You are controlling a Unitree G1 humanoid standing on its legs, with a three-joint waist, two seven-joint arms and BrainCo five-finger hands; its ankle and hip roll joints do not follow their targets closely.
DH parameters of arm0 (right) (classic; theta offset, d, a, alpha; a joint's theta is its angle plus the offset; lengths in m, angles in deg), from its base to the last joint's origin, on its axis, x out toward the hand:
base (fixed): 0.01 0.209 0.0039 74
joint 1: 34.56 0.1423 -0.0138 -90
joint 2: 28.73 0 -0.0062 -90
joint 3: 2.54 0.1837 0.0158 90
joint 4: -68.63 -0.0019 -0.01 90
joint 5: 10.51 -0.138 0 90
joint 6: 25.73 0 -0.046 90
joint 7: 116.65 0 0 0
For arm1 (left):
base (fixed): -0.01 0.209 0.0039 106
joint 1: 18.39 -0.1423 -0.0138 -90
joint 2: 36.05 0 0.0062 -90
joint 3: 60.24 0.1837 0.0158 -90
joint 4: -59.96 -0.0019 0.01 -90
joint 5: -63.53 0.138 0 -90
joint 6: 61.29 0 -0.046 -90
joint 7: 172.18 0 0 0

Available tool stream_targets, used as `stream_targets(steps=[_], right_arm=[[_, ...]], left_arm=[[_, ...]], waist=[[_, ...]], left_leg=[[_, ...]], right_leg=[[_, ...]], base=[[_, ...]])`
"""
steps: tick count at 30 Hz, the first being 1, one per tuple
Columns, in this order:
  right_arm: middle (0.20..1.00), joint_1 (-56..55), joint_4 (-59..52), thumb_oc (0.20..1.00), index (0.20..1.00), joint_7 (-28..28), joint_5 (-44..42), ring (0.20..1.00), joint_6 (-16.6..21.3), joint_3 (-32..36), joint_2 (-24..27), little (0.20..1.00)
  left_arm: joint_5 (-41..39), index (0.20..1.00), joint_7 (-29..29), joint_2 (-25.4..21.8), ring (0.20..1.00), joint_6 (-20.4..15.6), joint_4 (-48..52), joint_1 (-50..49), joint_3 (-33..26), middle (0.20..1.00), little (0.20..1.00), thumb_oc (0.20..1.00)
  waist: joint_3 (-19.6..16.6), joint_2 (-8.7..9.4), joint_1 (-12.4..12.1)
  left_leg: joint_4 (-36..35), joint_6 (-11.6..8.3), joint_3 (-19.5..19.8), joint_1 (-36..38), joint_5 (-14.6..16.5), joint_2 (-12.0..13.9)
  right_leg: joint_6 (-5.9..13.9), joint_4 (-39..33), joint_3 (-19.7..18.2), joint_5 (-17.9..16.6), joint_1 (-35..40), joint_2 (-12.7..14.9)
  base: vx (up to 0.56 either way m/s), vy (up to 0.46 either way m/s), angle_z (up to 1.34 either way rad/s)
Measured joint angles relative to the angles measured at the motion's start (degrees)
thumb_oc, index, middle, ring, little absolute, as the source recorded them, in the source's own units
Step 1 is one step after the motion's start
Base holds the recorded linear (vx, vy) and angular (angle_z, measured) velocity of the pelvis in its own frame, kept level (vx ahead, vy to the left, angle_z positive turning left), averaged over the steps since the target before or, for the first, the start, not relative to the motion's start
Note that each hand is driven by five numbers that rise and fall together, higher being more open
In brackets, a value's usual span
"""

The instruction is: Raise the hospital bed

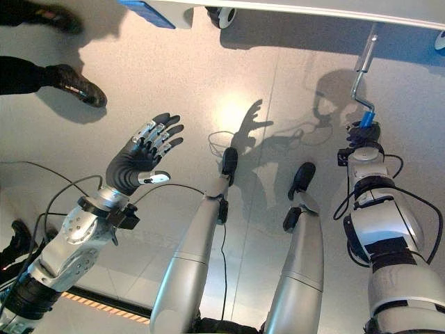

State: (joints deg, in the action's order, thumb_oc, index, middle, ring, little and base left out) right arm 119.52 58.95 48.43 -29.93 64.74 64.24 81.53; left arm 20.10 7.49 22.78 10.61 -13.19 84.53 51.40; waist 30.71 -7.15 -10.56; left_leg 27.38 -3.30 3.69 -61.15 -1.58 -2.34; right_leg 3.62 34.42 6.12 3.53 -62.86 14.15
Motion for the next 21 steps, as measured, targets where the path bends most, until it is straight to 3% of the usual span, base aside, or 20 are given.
stream_targets(steps=[6,15,18,21], right_arm=[[0.2,3.24,-0.88,0.2,0.2,-0.02,3.85,0.2,-0.72,-2.63,-4.15,0.2],[0.2,3.23,-2.94,0.2,0.2,-0.05,4.76,0.2,-0.86,-4.78,-5.12,0.2],[0.2,2.27,-6.14,0.2,0.2,-0.25,4.71,0.2,-0.96,-5.95,-5.25,0.2],[0.2,-2.94,-17.76,0.2,0.2,-1.12,3.25,0.2,-0.45,-5.69,-4.11,0.2]], left_arm=[[0.04,1.0,0.37,0.71,1.0,-0.02,-0.2,0.76,-0.62,1.0,1.0,1.0],[0.16,1.0,0.48,1.26,1.0,-0.1,-0.41,0.75,-0.68,1.0,1.0,1.0],[0.15,1.0,0.5,1.27,1.0,-0.22,-0.44,0.7,-0.76,1.0,1.0,1.0],[0.15,1.0,0.47,1.28,1.0,-0.31,-0.6,0.53,-0.9,1.0,1.0,1.0]], waist=[[-0.15,-1.15,-0.35],[-0.18,-1.19,0.11],[-0.19,-1.21,0.3],[-0.19,-1.2,0.66]], left_leg=[[0.32,-0.18,0.52,-1.27,-0.16,-0.27],[0.26,-0.55,1.22,-1.28,-0.57,-0.6],[0.26,-0.58,1.21,-1.27,-0.57,-0.48],[0.26,-0.69,1.14,-1.29,-0.49,-0.22]], right_leg=[[-0.16,1.47,0.21,0.29,-1.43,0.36],[-0.46,2.35,0.81,0.95,-1.61,0.81],[-0.51,2.45,0.83,0.96,-1.61,0.73],[-0.61,2.46,0.84,0.97,-1.62,0.51]], base=[[0.01,0.036,0.04],[0.01,0.03,0.05],[0.0,0.0,0.0],[0.0,0.0,0.0]])
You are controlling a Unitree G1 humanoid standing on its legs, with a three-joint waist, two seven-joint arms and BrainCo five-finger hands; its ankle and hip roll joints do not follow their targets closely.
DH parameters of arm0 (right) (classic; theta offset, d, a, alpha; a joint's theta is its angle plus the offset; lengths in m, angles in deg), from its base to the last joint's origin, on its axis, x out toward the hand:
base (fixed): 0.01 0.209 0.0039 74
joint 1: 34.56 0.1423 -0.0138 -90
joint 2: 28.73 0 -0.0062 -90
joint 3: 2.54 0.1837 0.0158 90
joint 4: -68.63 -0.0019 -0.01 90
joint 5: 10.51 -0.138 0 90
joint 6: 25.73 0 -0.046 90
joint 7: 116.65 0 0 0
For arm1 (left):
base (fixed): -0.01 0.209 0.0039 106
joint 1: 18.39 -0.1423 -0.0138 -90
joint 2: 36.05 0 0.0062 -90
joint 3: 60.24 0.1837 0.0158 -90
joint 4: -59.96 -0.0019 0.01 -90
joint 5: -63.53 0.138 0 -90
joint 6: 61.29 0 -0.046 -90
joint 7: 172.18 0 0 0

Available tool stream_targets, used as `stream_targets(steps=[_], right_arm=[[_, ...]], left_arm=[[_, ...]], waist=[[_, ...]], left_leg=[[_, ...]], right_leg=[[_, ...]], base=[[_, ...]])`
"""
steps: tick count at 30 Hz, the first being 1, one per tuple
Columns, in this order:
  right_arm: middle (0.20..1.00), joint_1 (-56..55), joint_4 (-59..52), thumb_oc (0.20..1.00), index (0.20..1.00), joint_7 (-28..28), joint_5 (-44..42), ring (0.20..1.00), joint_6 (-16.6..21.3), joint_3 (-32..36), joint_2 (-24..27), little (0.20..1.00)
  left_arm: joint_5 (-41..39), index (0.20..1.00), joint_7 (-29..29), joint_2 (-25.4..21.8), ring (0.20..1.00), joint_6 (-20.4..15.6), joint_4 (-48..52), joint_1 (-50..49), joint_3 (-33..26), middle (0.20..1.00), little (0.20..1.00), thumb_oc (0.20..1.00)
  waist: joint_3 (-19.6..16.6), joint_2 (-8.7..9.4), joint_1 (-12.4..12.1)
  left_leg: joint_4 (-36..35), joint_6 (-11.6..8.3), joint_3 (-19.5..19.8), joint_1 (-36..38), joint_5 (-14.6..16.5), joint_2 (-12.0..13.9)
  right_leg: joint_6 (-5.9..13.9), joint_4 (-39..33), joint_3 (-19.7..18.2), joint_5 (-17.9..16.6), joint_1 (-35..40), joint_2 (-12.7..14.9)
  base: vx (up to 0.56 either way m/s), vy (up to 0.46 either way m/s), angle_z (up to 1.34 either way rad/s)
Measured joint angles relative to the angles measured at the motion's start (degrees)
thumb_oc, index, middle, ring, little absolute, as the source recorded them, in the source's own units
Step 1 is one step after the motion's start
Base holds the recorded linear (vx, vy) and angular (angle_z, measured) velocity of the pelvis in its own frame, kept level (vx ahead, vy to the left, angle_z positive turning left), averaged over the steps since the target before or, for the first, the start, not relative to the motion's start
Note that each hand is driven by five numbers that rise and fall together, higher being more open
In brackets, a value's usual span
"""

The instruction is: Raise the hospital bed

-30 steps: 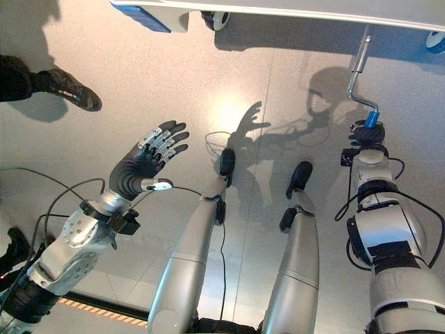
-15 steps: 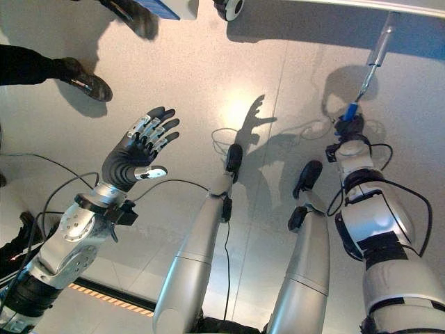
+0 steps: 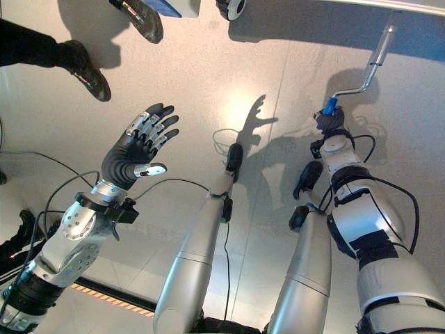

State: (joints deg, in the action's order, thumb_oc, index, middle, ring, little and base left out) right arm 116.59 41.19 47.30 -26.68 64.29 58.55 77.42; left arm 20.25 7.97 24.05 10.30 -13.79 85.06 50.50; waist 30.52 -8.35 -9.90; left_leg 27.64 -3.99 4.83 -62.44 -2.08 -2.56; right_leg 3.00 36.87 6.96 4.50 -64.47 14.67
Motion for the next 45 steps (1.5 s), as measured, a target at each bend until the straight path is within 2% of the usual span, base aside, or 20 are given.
stream_targets(steps=[1,3,6,13,17,20,21,27,33,37,45], right_arm=[[0.2,-3.85,-9.03,0.2,0.2,-0.1,-2.66,0.2,0.44,0.14,0.92,0.2],[0.2,-7.5,-18.17,0.2,0.2,-0.42,-5.74,0.2,2.21,0.7,1.17,0.2],[0.2,-16.63,-34.81,0.2,0.2,-0.39,-9.34,0.2,6.75,3.78,2.15,0.2],[0.2,-25.63,-49.46,0.2,0.2,0.96,-14.55,0.2,11.06,6.39,2.06,0.2],[0.2,-27.14,-50.91,0.2,0.2,2.14,-16.88,0.2,11.65,6.86,1.85,0.2],[0.2,-31.21,-54.88,0.2,0.2,3.57,-18.31,0.2,12.44,9.97,2.32,0.2],[0.2,-31.68,-55.75,0.2,0.2,3.75,-18.39,0.2,12.68,10.7,2.14,0.2],[0.2,-37.19,-59.07,0.2,0.2,5.84,-20.15,0.2,13.8,14.07,2.5,0.2],[0.2,-41.66,-60.02,0.2,0.2,5.51,-20.13,0.2,13.84,17.38,2.79,0.2],[0.2,-43.44,-60.02,0.2,0.2,5.24,-20.03,0.2,13.86,20.32,2.57,0.2],[0.2,-44.92,-58.78,0.2,0.2,3.3,-18.71,0.2,13.86,21.82,2.26,0.2]], left_arm=[[0.0,1.0,0.0,0.0,1.0,-0.18,-0.04,-0.24,0.0,1.0,1.0,1.0],[0.04,1.0,0.13,0.06,1.0,-0.61,-0.35,-0.28,0.15,1.0,1.0,1.0],[1.3,1.0,0.49,0.04,1.0,-1.11,-0.63,-0.5,0.56,1.0,1.0,1.0],[1.97,1.0,-0.26,-2.91,1.0,-1.25,-1.31,-1.33,0.78,1.0,1.0,1.0],[1.98,1.0,-1.12,-3.15,1.0,-1.37,-1.4,-2.49,0.87,1.0,1.0,1.0],[1.98,1.0,-1.99,-3.8,1.0,-1.38,-1.38,-3.95,0.93,1.0,1.0,1.0],[1.97,1.0,-2.15,-3.89,1.0,-1.4,-1.33,-4.7,0.56,1.0,1.0,1.0],[1.95,1.0,-3.82,-4.07,1.0,-1.41,-0.25,-8.95,-0.3,1.0,1.0,1.0],[1.89,1.0,-4.83,-4.21,1.0,-1.51,1.03,-9.71,-2.59,1.0,1.0,1.0],[1.73,1.0,-5.4,-4.16,1.0,-1.45,2.66,-10.82,-4.57,1.0,1.0,1.0],[0.78,1.0,-6.16,-4.23,1.0,-1.41,3.02,-13.19,-6.37,1.0,1.0,1.0]], waist=[[0.0,0.0,0.66],[0.0,0.0,1.69],[0.0,0.0,2.45],[0.02,0.04,3.31],[0.07,0.1,3.94],[0.16,0.25,5.1],[0.17,0.27,4.67],[0.4,0.63,7.2],[0.57,2.71,9.25],[0.57,3.31,9.34],[0.67,4.85,9.58]], left_leg=[[-0.03,-0.05,-0.04,-0.06,0.03,0.22],[0.1,-0.19,-0.21,-0.16,0.15,0.43],[-0.03,-0.24,-0.89,-0.35,0.19,0.65],[-0.46,-0.39,-2.1,1.06,0.68,1.56],[-0.94,-0.28,-2.79,2.57,0.72,1.98],[-1.17,-0.11,-3.34,3.36,0.75,2.27],[-1.35,-0.07,-3.37,3.64,0.73,2.28],[-3.2,0.75,-4.92,6.81,0.8,2.37],[-3.29,1.52,-6.19,8.63,1.35,2.5],[-3.17,1.78,-6.48,8.83,1.52,2.38],[-3.03,2.51,-7.43,9.95,2.14,2.22]], right_leg=[[-0.09,-0.08,0.03,0.09,-0.07,-0.04],[-0.18,-0.12,-0.16,0.13,-0.37,-0.24],[-0.21,-0.14,-0.5,0.05,-0.86,-0.63],[-0.07,-0.82,-1.4,-0.42,-0.2,-1.57],[0.12,-1.36,-1.93,-0.75,1.06,-1.72],[0.32,-2.64,-2.28,-1.18,1.91,-2.25],[0.44,-3.1,-2.59,-1.45,2.24,-2.32],[1.31,-6.04,-3.72,-2.96,5.18,-2.79],[2.0,-7.41,-4.32,-3.47,7.27,-2.83],[2.35,-8.26,-4.88,-3.94,7.73,-2.83],[2.92,-9.24,-5.5,-4.29,8.96,-2.71]], base=[[0.0,0.0,0.0],[0.0,-0.011,-0.03],[0.0,-0.021,-0.08],[-0.02,-0.042,-0.08],[-0.02,-0.05,-0.05],[-0.02,-0.046,-0.06],[-0.01,-0.035,-0.13],[-0.01,-0.074,-0.1],[0.0,-0.063,-0.04],[0.0,-0.053,-0.03],[0.0,-0.047,-0.03]])
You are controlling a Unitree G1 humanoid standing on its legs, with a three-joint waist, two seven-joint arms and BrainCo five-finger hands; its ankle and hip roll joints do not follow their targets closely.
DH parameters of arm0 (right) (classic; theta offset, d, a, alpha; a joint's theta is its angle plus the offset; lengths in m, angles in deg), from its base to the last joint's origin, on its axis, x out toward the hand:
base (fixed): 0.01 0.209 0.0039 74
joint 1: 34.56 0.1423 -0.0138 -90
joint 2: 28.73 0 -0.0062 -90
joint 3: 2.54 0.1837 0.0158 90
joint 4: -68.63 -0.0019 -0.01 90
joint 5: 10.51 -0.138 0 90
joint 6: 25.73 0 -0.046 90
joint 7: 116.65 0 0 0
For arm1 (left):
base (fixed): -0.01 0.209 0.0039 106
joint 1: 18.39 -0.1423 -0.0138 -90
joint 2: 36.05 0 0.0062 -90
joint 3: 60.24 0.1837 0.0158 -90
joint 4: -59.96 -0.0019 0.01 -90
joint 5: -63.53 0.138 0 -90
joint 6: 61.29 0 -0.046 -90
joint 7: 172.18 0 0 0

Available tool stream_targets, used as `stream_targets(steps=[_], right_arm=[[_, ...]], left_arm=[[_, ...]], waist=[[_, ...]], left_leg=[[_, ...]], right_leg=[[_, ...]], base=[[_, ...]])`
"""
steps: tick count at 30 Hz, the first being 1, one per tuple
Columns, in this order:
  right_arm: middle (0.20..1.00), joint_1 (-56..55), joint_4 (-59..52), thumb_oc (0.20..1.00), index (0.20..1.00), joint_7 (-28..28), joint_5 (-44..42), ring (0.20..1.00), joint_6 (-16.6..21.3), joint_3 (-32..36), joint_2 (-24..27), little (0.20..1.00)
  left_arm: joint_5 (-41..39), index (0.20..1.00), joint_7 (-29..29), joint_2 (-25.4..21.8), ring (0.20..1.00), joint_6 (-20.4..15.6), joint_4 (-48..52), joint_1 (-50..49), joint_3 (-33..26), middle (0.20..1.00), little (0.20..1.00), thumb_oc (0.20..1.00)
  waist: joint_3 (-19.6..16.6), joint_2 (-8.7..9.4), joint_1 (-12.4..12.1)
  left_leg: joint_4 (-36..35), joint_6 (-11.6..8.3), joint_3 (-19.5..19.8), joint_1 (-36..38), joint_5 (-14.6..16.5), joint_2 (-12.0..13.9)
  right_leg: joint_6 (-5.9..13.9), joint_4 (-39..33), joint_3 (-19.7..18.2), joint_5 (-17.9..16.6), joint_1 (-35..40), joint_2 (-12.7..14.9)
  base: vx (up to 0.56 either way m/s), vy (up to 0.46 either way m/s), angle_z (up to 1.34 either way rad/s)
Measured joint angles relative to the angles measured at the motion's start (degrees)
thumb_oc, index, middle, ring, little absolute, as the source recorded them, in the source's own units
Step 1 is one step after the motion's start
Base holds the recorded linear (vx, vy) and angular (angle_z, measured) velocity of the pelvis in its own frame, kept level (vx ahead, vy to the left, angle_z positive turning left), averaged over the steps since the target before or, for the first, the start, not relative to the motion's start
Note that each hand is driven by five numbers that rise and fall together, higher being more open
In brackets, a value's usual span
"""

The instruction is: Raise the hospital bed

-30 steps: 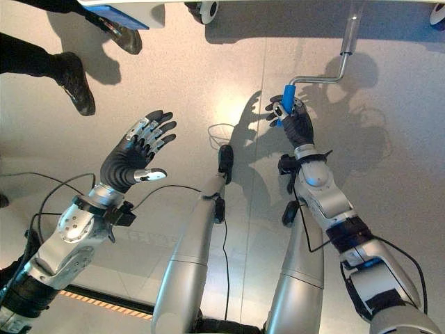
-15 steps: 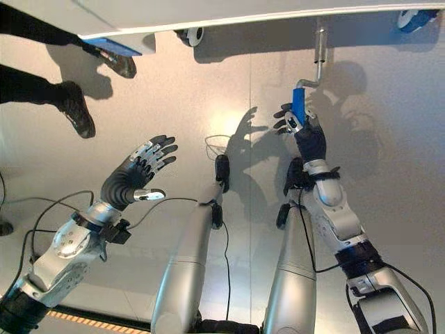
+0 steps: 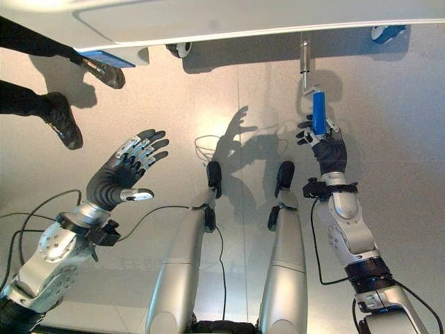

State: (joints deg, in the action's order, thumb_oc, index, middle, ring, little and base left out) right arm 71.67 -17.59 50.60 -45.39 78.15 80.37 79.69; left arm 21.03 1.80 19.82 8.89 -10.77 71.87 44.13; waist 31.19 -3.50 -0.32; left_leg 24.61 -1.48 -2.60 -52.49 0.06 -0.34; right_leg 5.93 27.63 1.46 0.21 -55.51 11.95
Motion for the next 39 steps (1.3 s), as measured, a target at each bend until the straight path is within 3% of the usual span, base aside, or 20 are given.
stream_targets(steps=[5,7,9,11,13,16,19,25,26,27,28,31,34,39], right_arm=[[0.2,0.07,2.65,0.2,0.2,-0.32,2.75,0.2,0.79,0.18,0.03,0.2],[0.2,0.05,5.19,0.2,0.2,-3.67,2.68,0.2,4.94,5.14,0.34,0.2],[0.2,2.01,10.43,0.2,0.2,-5.94,2.84,0.2,7.15,9.71,4.86,0.2],[0.2,5.63,20.49,0.2,0.2,-7.17,3.88,0.2,7.12,10.3,12.91,0.2],[0.2,8.18,25.88,0.2,0.2,-7.47,3.99,0.2,6.33,9.41,16.03,0.2],[0.2,13.72,33.68,0.2,0.2,-6.69,4.95,0.2,4.22,3.82,19.2,0.2],[0.2,25.22,49.58,0.2,0.2,-3.58,5.18,0.2,1.84,-6.71,20.71,0.2],[0.2,36.42,65.87,0.2,0.2,-0.68,4.87,0.2,-1.87,-11.51,20.8,0.2],[0.586,36.44,65.14,0.586,0.586,-0.24,4.79,0.586,-1.96,-11.52,20.84,0.586],[0.827,36.14,64.35,0.827,0.827,-0.15,4.68,0.827,-1.9,-11.42,20.76,0.827],[1.0,35.06,63.49,1.0,1.0,-0.12,3.79,1.0,-1.76,-10.17,20.27,1.0],[1.0,31.83,62.98,1.0,1.0,-0.12,2.13,1.0,-1.72,-6.48,18.18,1.0],[1.0,26.17,61.53,1.0,1.0,-0.6,0.05,1.0,-1.55,-1.14,12.76,1.0],[1.0,12.46,56.88,1.0,1.0,-2.36,-0.81,1.0,-0.87,4.45,-2.34,1.0]], left_arm=[[-0.06,1.0,-0.22,-0.77,1.0,0.0,0.11,-0.33,0.05,1.0,1.0,1.0],[-0.12,1.0,-0.26,-1.87,1.0,0.01,0.11,-0.52,0.05,1.0,1.0,1.0],[-1.16,1.0,-0.37,-2.99,1.0,0.01,0.1,-0.81,0.09,1.0,1.0,1.0],[-1.54,1.0,-0.6,-3.76,1.0,0.03,0.09,-0.9,0.22,1.0,1.0,1.0],[-1.56,1.0,-0.66,-3.88,1.0,0.02,0.1,-1.28,0.34,1.0,1.0,1.0],[-1.6,1.0,-0.75,-3.9,1.0,0.15,0.08,-1.19,2.02,1.0,1.0,1.0],[-1.62,1.0,-1.24,-4.41,1.0,0.48,0.12,0.94,6.4,1.0,1.0,1.0],[-1.6,1.0,-1.84,-5.07,1.0,0.5,-0.23,4.51,9.53,1.0,1.0,1.0],[-1.61,1.0,-1.85,-5.15,1.0,0.5,-0.58,4.55,9.36,1.0,1.0,1.0],[-1.59,1.0,-1.85,-5.06,1.0,0.5,-0.91,4.68,9.37,1.0,1.0,1.0],[-1.58,1.0,-1.77,-4.22,1.0,0.48,-1.57,4.88,9.26,1.0,1.0,1.0],[-1.0,1.0,-1.35,-2.57,1.0,0.33,-5.5,4.58,8.65,1.0,1.0,1.0],[0.4,1.0,0.59,2.45,1.0,0.55,-14.61,3.48,7.39,1.0,1.0,1.0],[6.99,1.0,5.17,16.3,1.0,2.18,-39.04,3.21,4.18,1.0,1.0,1.0]], waist=[[0.0,1.4,0.76],[-0.02,2.39,1.51],[-0.17,2.93,2.42],[-0.25,3.1,2.8],[-0.25,3.1,2.7],[-0.25,3.09,2.39],[-0.22,2.99,0.68],[-0.07,1.96,-2.52],[-0.03,1.9,-2.73],[-0.03,1.9,-2.83],[-0.03,1.9,-3.26],[-0.03,1.89,-3.86],[-0.04,1.89,-3.46],[-0.11,1.88,-1.95]], left_leg=[[0.21,0.26,-0.23,0.03,0.19,-0.21],[0.43,0.36,-0.48,0.04,0.25,-0.18],[0.55,0.44,-0.53,0.03,0.24,-0.2],[0.62,0.42,-0.46,0.02,0.32,-0.07],[0.67,0.36,-0.47,-0.04,0.36,0.17],[0.19,-0.03,-0.29,-0.12,0.04,0.5],[-0.25,-0.26,-0.12,-0.29,-0.16,0.55],[-0.5,-0.32,1.09,-1.1,-0.46,0.16],[-0.5,-0.32,1.2,-1.19,-0.49,0.09],[-0.5,-0.32,1.26,-1.17,-0.5,-0.03],[-0.51,-0.32,1.45,-1.04,-0.49,-0.2],[-0.47,-0.35,1.69,-0.67,-0.47,-0.25],[-1.06,-0.52,1.71,1.65,-0.47,-0.17],[-3.7,-0.96,1.64,8.91,-0.56,0.18]], right_leg=[[0.33,-0.35,-0.27,-0.19,0.22,0.21],[0.44,-0.62,-0.57,-0.54,0.28,0.14],[0.58,-0.95,-0.65,-0.81,0.52,0.17],[0.67,-1.46,-0.64,-1.05,0.6,-0.03],[0.49,-1.57,-0.74,-1.16,0.54,-0.19],[0.3,-1.64,-0.66,-1.28,0.3,-0.58],[-0.25,-1.61,-0.37,-1.42,-0.09,-0.6],[-0.28,-1.48,0.99,-0.88,-0.28,-0.29],[-0.26,-1.17,1.35,-0.58,-0.29,-0.01],[-0.23,-0.84,1.55,-0.29,-0.3,0.15],[-0.19,-0.5,1.58,0.05,-0.24,0.33],[-0.33,0.2,1.85,0.52,0.03,0.43],[-0.43,0.07,1.97,0.7,2.1,0.35],[-0.68,-1.38,2.28,1.17,8.71,0.1]], base=[[0.0,-0.026,-0.01],[0.0,-0.017,-0.06],[0.0,-0.005,-0.02],[0.01,-0.008,-0.08],[0.0,-0.013,-0.1],[0.0,-0.003,-0.01],[0.0,0.0,0.0],[0.02,-0.002,0.09],[0.02,-0.006,0.14],[0.02,-0.011,0.15],[0.01,-0.011,0.09],[0.0,-0.007,0.06],[0.0,0.0,0.0],[0.0,-0.003,-0.01]])
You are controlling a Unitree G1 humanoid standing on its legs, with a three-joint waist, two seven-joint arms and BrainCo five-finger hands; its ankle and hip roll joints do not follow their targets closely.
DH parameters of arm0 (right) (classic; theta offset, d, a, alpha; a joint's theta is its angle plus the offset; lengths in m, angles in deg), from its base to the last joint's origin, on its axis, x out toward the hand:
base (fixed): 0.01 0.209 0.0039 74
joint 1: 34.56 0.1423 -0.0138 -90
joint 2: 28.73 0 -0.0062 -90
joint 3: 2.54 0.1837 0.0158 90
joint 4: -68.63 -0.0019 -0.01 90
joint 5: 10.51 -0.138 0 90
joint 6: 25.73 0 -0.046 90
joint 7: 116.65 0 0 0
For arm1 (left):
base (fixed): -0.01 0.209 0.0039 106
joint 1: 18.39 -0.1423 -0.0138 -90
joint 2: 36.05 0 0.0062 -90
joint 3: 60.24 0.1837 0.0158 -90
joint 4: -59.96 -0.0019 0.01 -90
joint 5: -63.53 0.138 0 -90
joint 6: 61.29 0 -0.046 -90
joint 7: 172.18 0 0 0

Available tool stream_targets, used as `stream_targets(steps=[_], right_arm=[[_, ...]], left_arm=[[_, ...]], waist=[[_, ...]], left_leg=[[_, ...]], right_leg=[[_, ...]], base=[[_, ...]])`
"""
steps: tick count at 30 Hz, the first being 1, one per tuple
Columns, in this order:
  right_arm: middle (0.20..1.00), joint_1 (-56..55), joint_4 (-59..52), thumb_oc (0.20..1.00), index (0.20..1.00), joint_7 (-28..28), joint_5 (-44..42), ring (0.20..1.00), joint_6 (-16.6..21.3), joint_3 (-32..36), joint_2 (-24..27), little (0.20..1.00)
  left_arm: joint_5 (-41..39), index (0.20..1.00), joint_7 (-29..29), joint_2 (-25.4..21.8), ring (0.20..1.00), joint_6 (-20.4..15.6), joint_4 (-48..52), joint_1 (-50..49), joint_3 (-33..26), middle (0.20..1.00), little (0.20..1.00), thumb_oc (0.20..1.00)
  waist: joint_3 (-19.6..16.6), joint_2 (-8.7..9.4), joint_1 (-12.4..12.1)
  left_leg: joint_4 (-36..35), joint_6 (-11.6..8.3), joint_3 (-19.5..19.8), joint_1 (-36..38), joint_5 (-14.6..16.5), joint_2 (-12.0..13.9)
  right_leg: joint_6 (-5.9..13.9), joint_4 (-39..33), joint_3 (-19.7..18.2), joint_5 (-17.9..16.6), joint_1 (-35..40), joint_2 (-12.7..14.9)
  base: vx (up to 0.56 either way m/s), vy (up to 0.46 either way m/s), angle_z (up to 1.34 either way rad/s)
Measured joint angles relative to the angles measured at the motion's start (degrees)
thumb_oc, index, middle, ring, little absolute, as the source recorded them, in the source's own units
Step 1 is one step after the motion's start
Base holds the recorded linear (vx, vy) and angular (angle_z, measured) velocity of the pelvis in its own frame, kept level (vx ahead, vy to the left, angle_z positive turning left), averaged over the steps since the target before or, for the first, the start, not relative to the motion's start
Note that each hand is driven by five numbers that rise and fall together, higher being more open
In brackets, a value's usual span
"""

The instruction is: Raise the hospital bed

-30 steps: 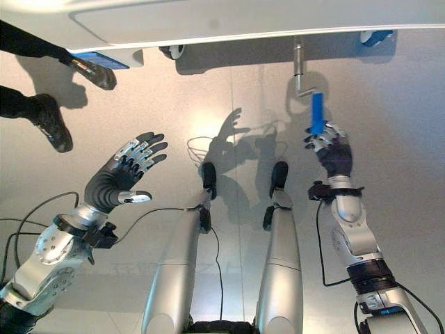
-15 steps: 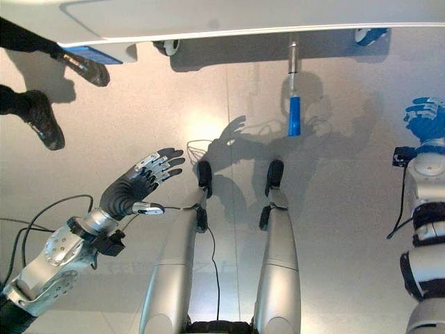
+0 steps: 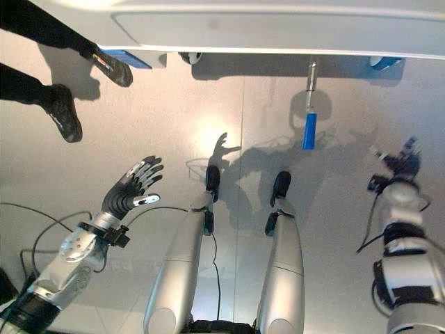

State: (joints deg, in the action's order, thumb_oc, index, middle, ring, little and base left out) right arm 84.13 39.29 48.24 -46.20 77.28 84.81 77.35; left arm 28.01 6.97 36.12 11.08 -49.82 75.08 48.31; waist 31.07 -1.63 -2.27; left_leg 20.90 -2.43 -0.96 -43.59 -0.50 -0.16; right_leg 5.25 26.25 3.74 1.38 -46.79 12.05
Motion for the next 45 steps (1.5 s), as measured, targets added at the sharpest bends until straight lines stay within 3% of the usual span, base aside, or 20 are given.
stream_targets(steps=[3,8,11,24,27,35,45], right_arm=[[1.0,-6.07,0.37,1.0,1.0,-1.4,0.28,1.0,0.26,1.7,-6.15,1.0],[1.0,-13.64,-0.31,1.0,1.0,-1.67,2.81,1.0,0.1,1.48,-10.3,1.0],[1.0,-18.91,0.31,1.0,1.0,-1.07,4.85,1.0,-0.14,2.13,-12.64,1.0],[1.0,-27.4,8.75,1.0,1.0,4.21,16.42,1.0,-3.93,-0.35,-14.59,1.0],[1.0,-30.12,8.6,1.0,1.0,4.88,18.73,1.0,-4.62,-0.36,-15.63,1.0],[1.0,-34.58,8.1,1.0,1.0,6.16,20.17,1.0,-5.11,-0.74,-17.04,1.0],[1.0,-34.51,9.34,1.0,1.0,7.2,23.27,1.0,-5.98,-2.78,-18.4,1.0]], left_arm=[[6.67,1.0,1.21,3.7,1.0,0.85,-10.83,0.27,-0.06,1.0,1.0,1.0],[15.34,1.0,2.73,7.31,1.0,1.51,-21.43,0.62,-0.13,1.0,1.0,1.0],[20.61,1.0,3.59,11.87,1.0,2.04,-31.53,1.23,-2.69,1.0,1.0,1.0],[27.74,1.0,3.06,14.5,1.0,3.6,-41.42,-3.81,-5.16,1.0,1.0,1.0],[28.07,1.0,2.99,14.88,1.0,3.85,-42.28,-5.83,-5.33,1.0,1.0,1.0],[30.27,1.0,3.03,16.8,1.0,4.61,-43.57,-8.86,-6.36,1.0,1.0,1.0],[30.3,1.0,3.1,18.2,1.0,4.95,-45.34,-9.17,-6.39,1.0,1.0,1.0]], waist=[[-0.01,0.01,1.72],[-0.33,0.1,3.16],[-0.52,0.26,3.74],[-20.12,2.05,4.5],[-23.42,2.53,4.51],[-27.01,2.54,4.56],[-28.27,2.75,4.43]], left_leg=[[-2.13,-0.15,0.0,5.48,-0.44,0.21],[-5.81,-0.31,-0.12,15.21,-0.21,0.83],[-10.2,-0.48,-0.15,26.91,-0.59,1.31],[-22.04,-1.01,-0.61,43.25,-1.98,2.52],[-23.99,-1.33,-0.68,45.38,-2.43,2.85],[-26.21,-1.41,-1.13,49.07,-2.31,3.06],[-26.25,-1.73,-1.8,50.37,-2.0,3.69]], right_leg=[[-0.02,-1.61,0.54,-0.11,5.44,-0.25],[0.18,-6.59,0.87,-0.53,15.4,-0.98],[0.7,-11.63,2.53,-1.15,27.63,-1.49],[0.91,-25.83,4.87,-4.2,45.24,-3.39],[0.94,-27.07,4.9,-4.08,46.77,-3.83],[0.94,-29.77,4.87,-4.63,50.55,-4.11],[0.56,-30.5,4.71,-4.72,52.29,-4.68]], base=[[0.02,-0.015,-0.01],[0.03,-0.007,-0.06],[0.05,-0.016,0.01],[0.04,0.006,-0.01],[0.03,0.018,-0.02],[0.03,0.024,-0.02],[0.0,0.006,-0.01]])
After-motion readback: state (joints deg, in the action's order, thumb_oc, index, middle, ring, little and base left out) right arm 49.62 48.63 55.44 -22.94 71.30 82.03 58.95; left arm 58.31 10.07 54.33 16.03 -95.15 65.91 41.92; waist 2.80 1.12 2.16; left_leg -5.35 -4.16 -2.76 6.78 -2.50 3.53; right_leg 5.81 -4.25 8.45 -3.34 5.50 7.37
